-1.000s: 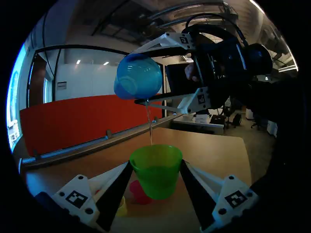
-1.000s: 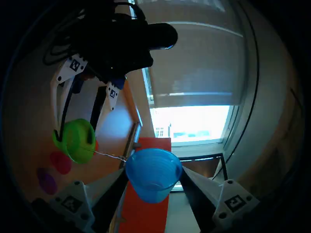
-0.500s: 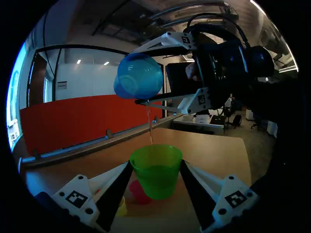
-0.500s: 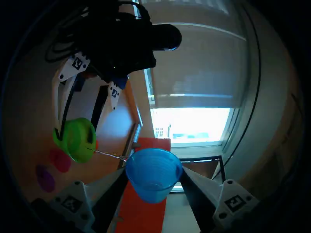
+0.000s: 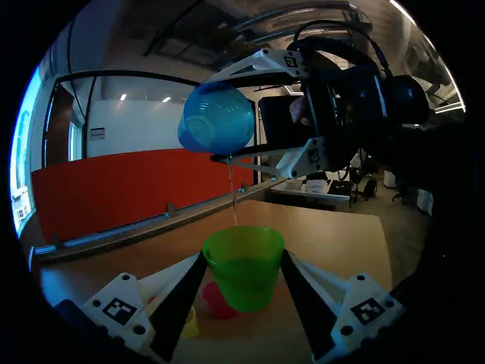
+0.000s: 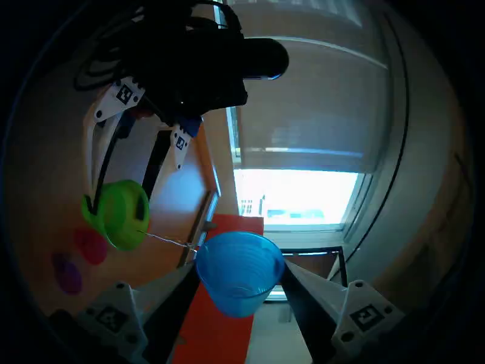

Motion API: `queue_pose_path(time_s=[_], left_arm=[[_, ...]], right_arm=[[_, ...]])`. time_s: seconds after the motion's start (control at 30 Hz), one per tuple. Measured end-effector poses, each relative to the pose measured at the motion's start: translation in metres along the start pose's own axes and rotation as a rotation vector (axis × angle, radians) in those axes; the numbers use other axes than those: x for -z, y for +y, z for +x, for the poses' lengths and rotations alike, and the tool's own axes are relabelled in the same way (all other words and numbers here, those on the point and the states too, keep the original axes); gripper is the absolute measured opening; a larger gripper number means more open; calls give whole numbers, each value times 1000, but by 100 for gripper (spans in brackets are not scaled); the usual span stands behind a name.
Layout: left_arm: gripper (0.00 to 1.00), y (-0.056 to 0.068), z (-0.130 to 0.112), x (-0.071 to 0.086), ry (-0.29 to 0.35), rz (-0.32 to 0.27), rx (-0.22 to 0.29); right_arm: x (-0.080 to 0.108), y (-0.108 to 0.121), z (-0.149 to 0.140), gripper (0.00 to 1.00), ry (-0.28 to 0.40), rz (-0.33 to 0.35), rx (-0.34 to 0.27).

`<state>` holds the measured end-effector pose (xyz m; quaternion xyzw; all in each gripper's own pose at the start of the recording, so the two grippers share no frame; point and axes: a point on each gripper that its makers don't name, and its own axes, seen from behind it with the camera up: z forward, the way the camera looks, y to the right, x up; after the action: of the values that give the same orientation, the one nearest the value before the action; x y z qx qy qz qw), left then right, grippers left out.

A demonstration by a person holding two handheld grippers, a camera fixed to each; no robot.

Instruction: Pour water

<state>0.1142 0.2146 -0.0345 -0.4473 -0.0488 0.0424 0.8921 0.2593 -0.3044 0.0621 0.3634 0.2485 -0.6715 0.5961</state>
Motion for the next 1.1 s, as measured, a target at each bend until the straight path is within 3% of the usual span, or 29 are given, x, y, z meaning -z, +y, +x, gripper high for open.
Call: queue_pose_path(time_s=[0.57,1.1], left_arm=[[86,-1,0,1,1,4,1],[86,-2,-1,2,1,8,3]], right_arm=[[-1,2,3,91,0,-5,36],[1,-1,6,91,8,-2,13]])
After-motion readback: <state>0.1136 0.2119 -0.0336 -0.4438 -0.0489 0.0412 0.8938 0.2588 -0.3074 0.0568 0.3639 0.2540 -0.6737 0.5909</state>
